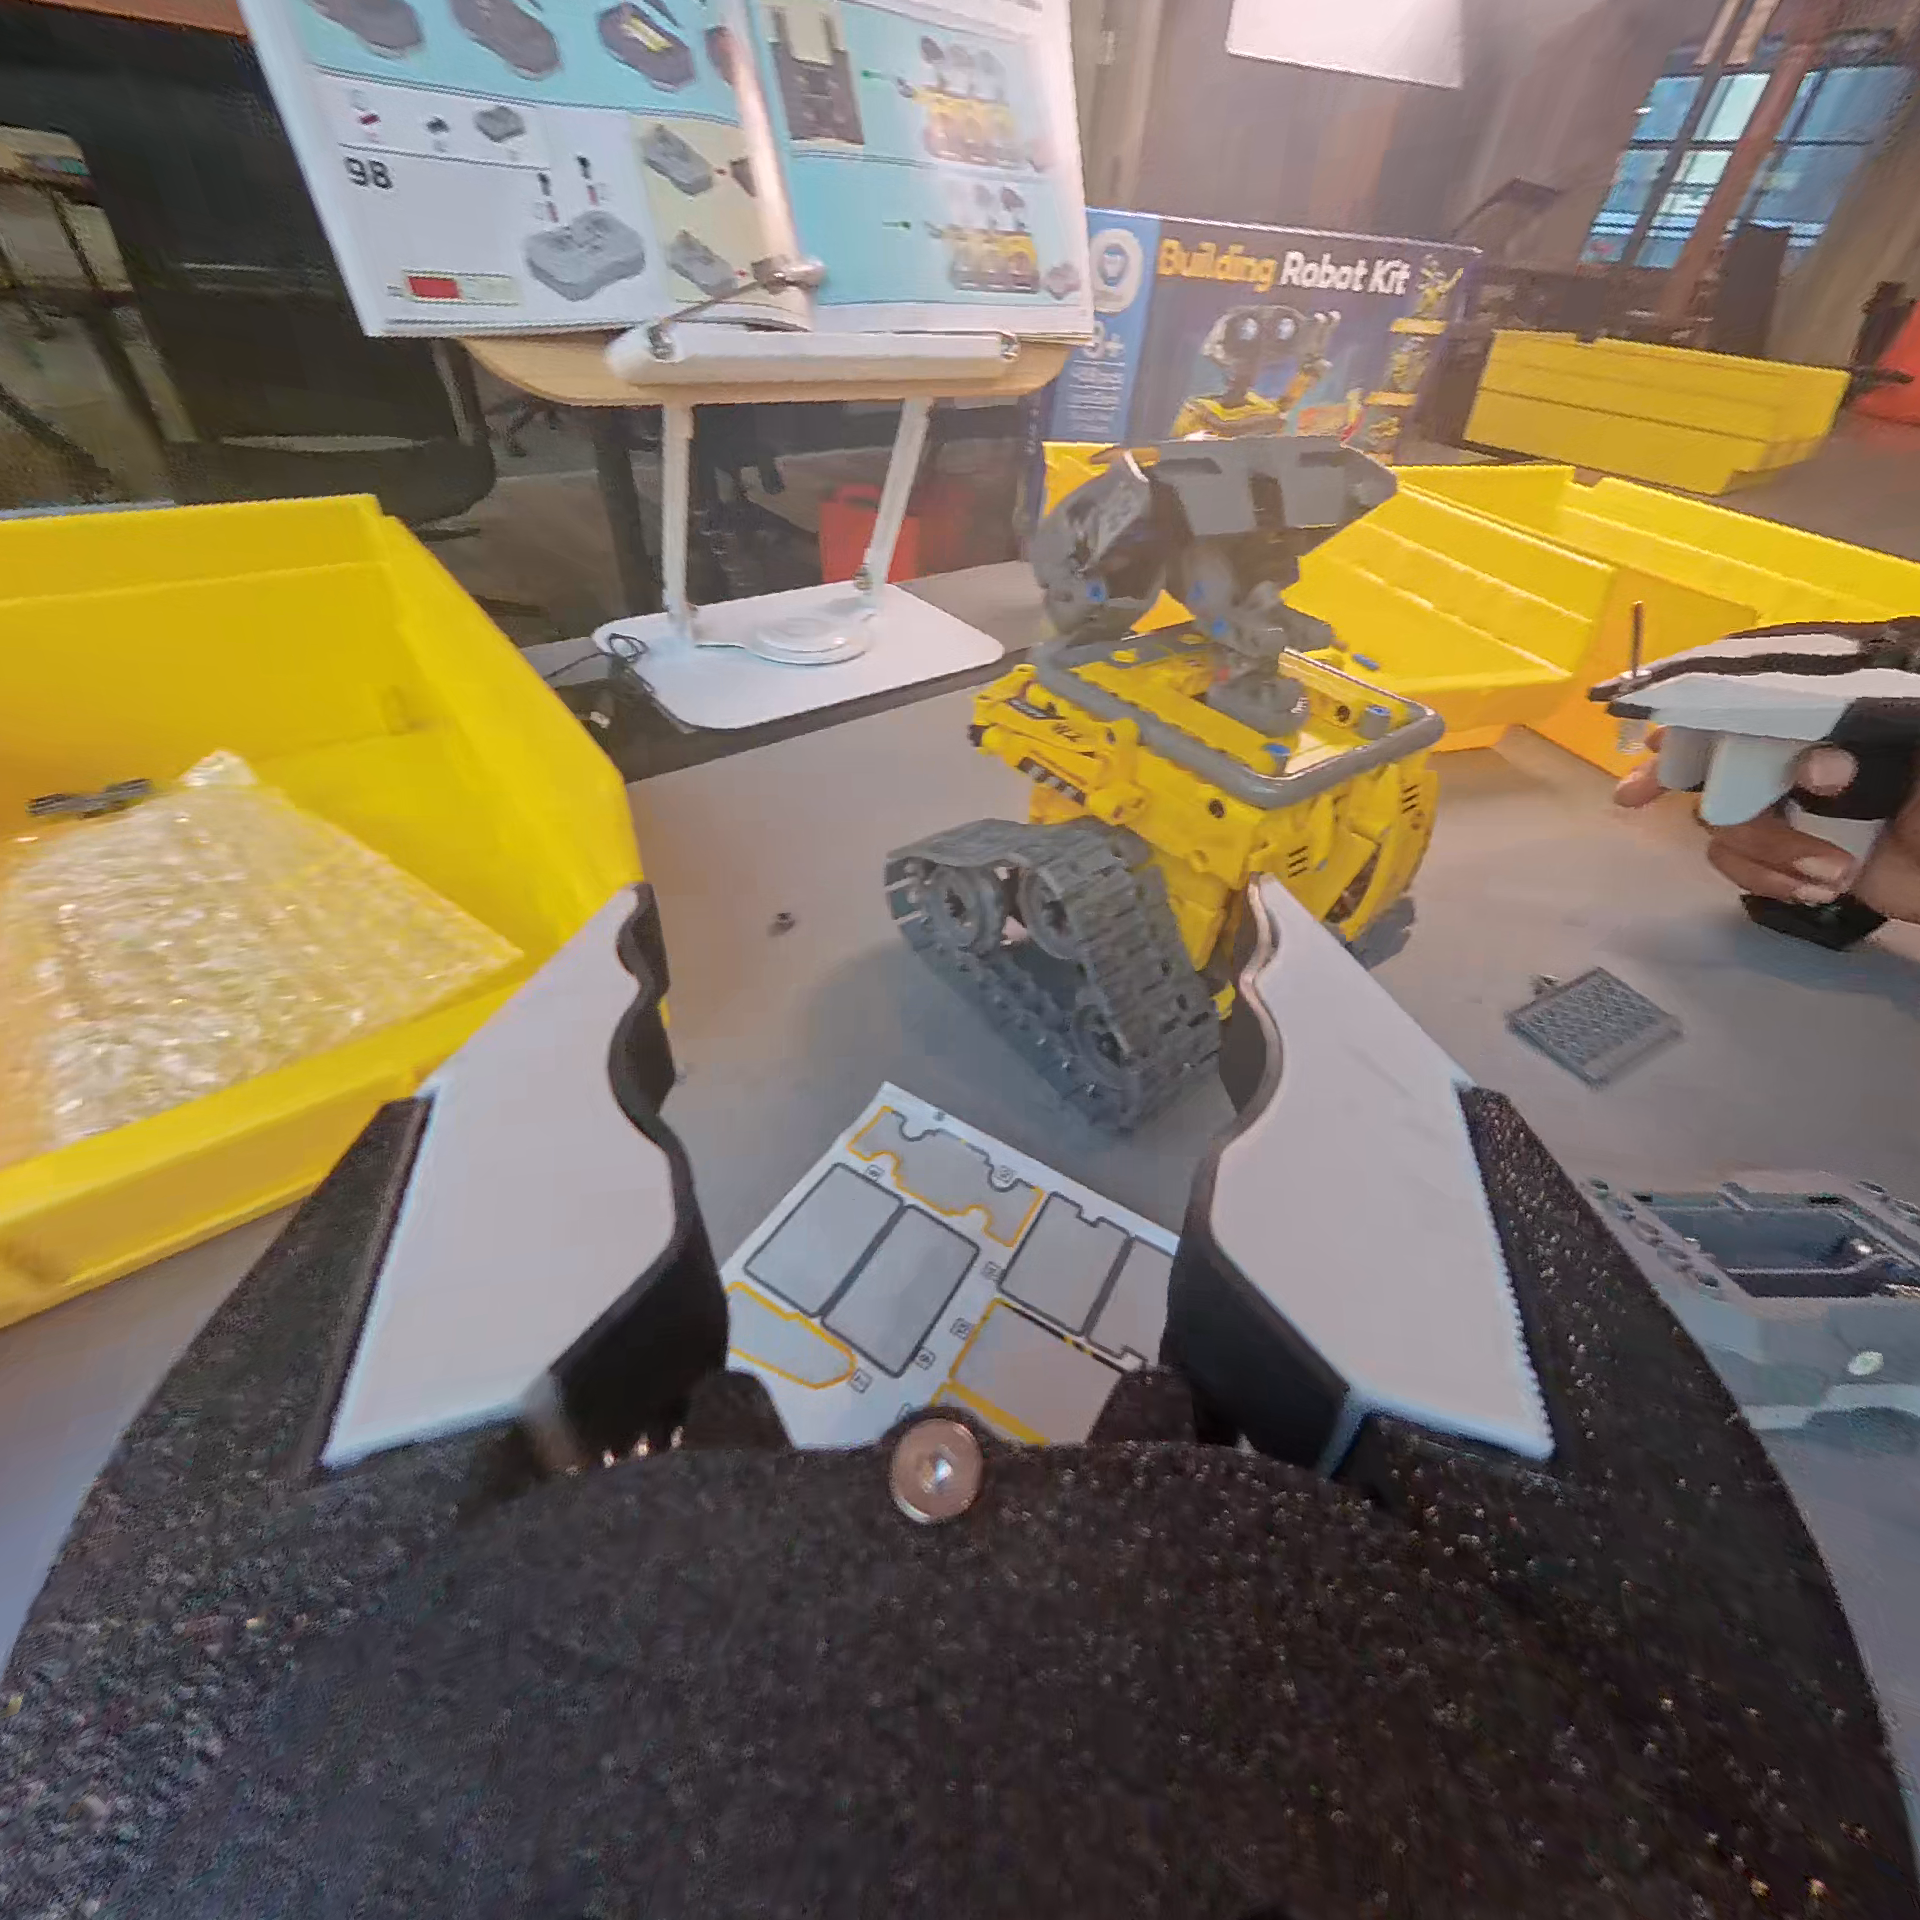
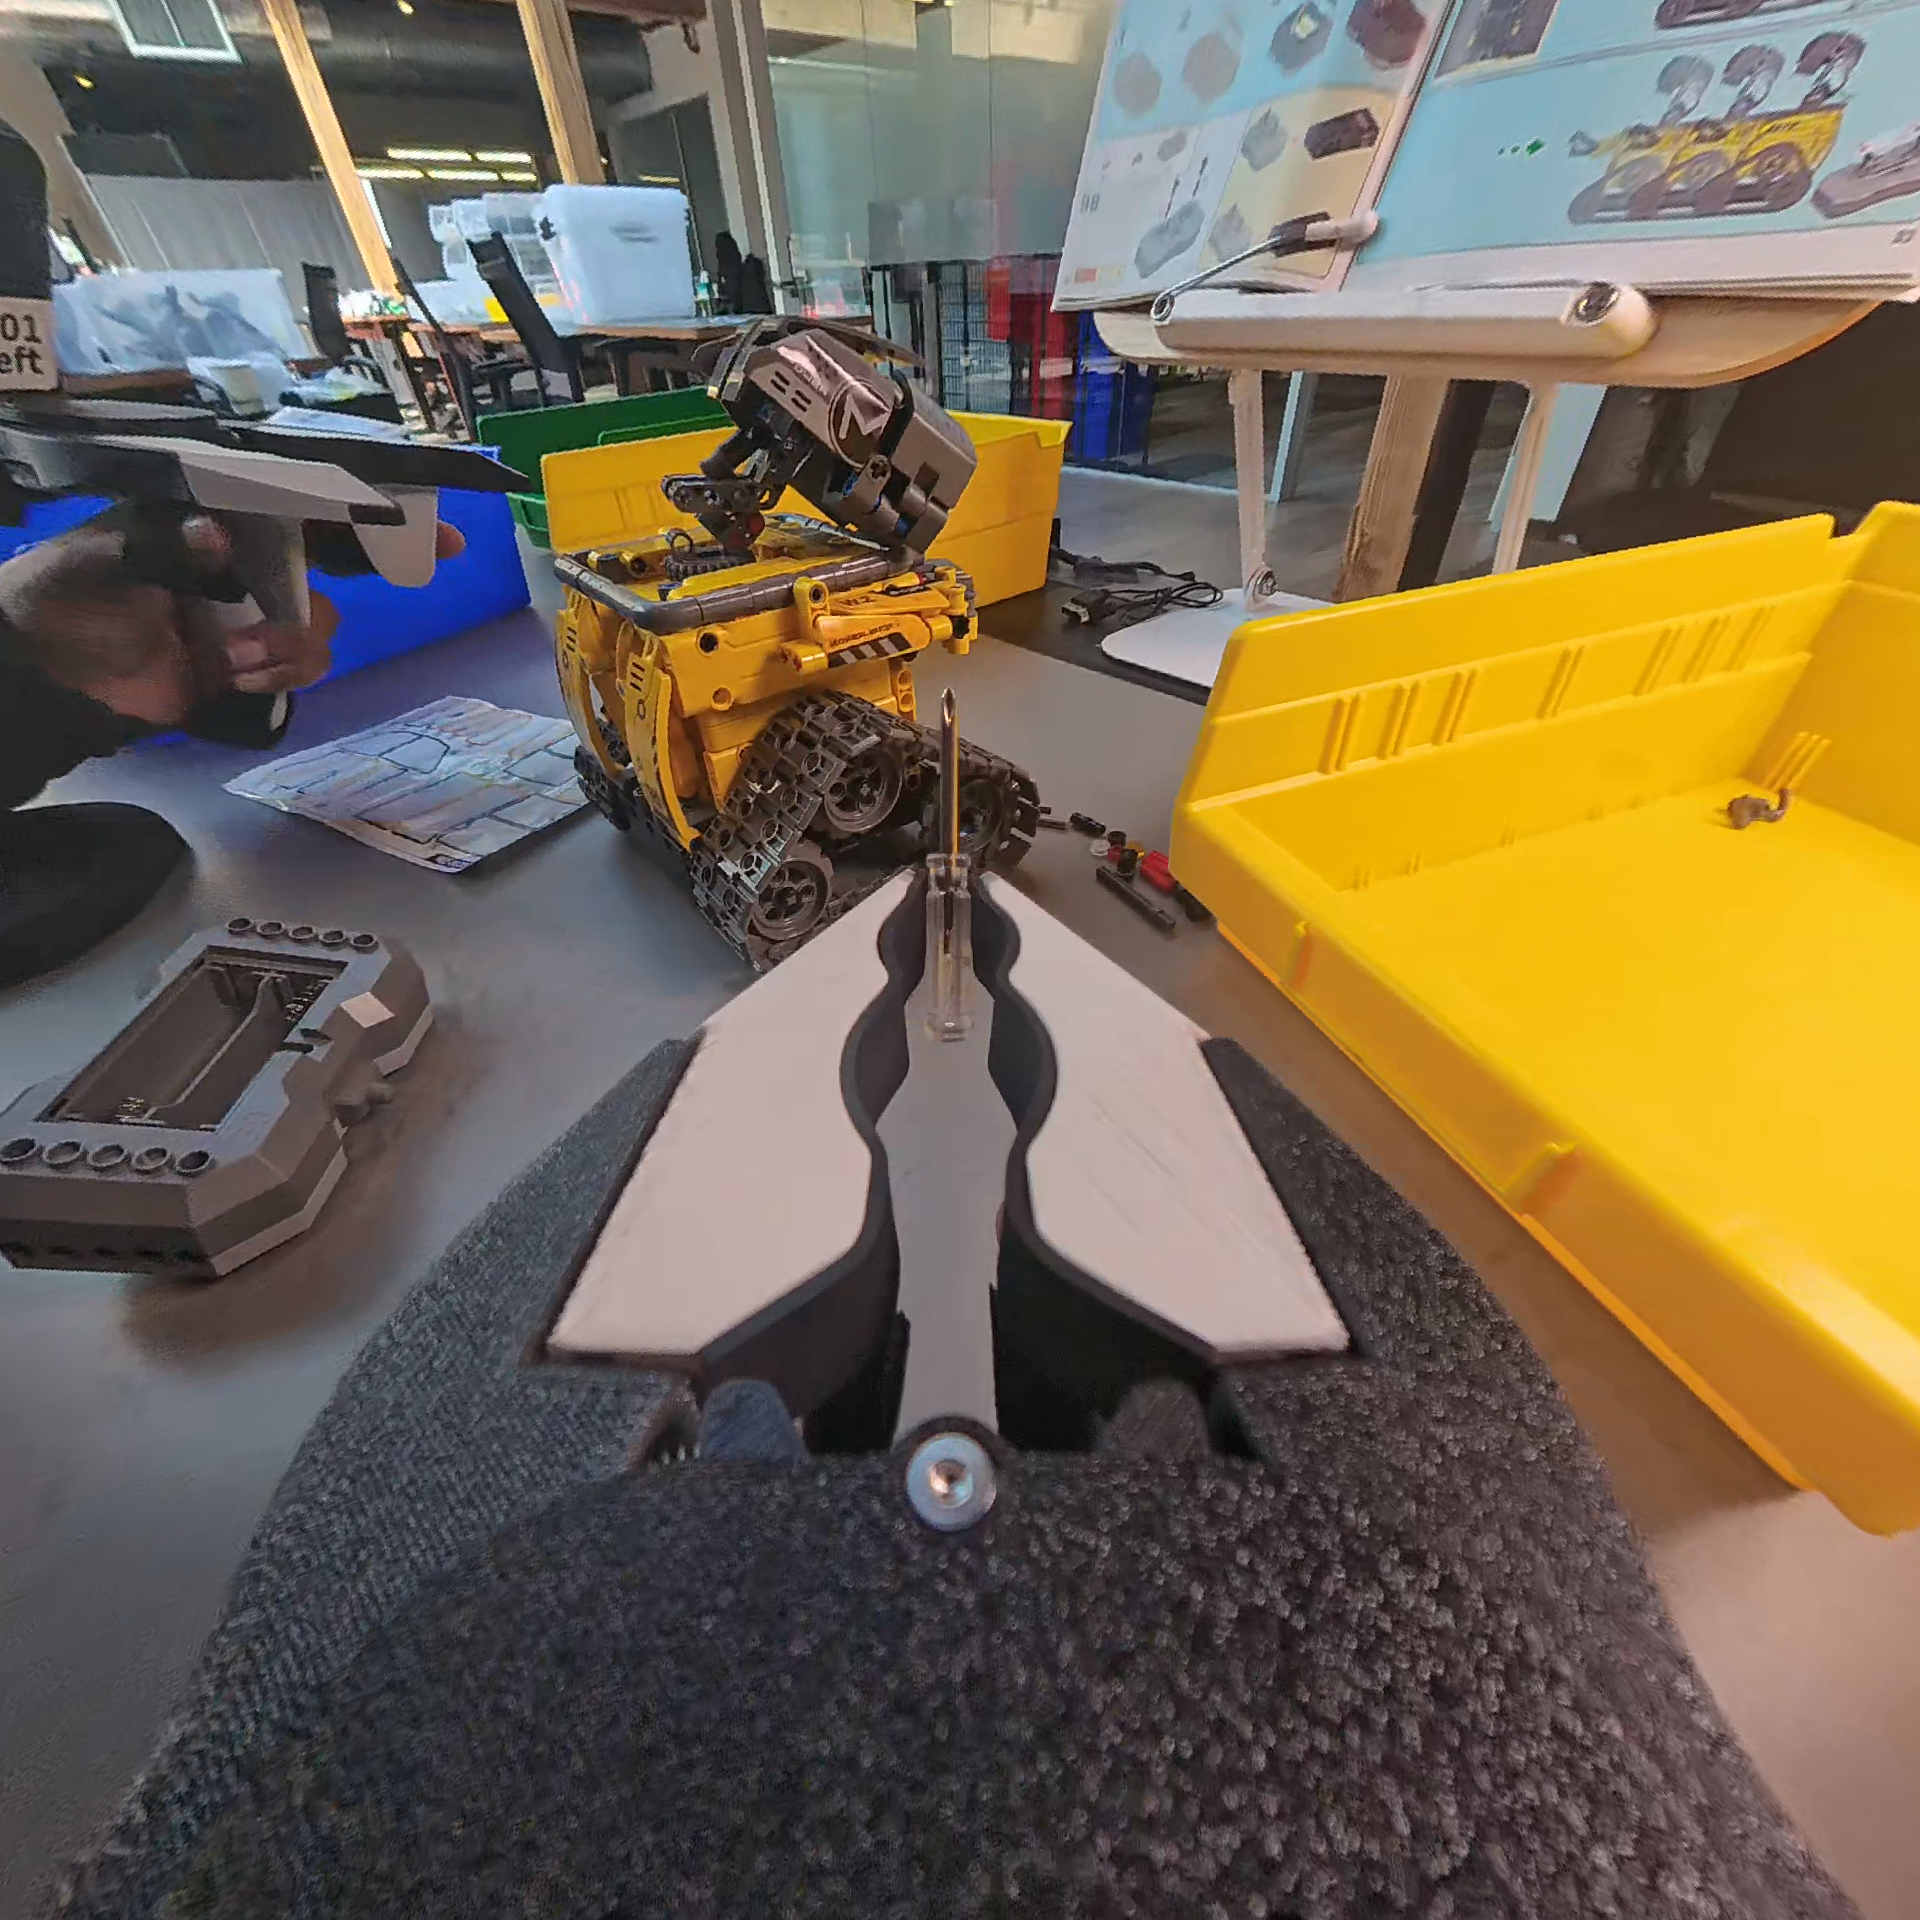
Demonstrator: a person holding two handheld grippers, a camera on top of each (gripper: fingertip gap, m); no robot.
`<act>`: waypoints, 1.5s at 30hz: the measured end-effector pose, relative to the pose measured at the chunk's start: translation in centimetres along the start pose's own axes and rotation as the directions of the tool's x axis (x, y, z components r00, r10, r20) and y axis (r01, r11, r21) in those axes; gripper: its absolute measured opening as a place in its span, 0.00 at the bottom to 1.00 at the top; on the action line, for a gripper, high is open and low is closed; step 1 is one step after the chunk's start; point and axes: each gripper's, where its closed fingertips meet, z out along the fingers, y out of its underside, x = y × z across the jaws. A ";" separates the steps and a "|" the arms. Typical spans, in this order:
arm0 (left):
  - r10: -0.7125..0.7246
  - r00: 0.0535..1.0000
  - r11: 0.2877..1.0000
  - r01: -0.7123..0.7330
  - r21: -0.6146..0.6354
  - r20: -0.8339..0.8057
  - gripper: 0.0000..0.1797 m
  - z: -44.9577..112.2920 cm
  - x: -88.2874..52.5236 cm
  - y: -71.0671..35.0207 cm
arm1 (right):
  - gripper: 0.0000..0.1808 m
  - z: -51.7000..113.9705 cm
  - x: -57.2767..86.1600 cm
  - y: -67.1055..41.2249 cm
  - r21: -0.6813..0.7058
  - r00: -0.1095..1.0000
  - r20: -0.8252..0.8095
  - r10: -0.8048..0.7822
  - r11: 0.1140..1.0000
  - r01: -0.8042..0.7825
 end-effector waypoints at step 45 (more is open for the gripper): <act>-0.053 0.933 0.659 0.301 -0.689 0.357 0.25 7.5 -23.4 7.3 | 0.04 -0.6 -0.9 -0.7 0.048 0.994 -0.010 -0.108 0.993 0.108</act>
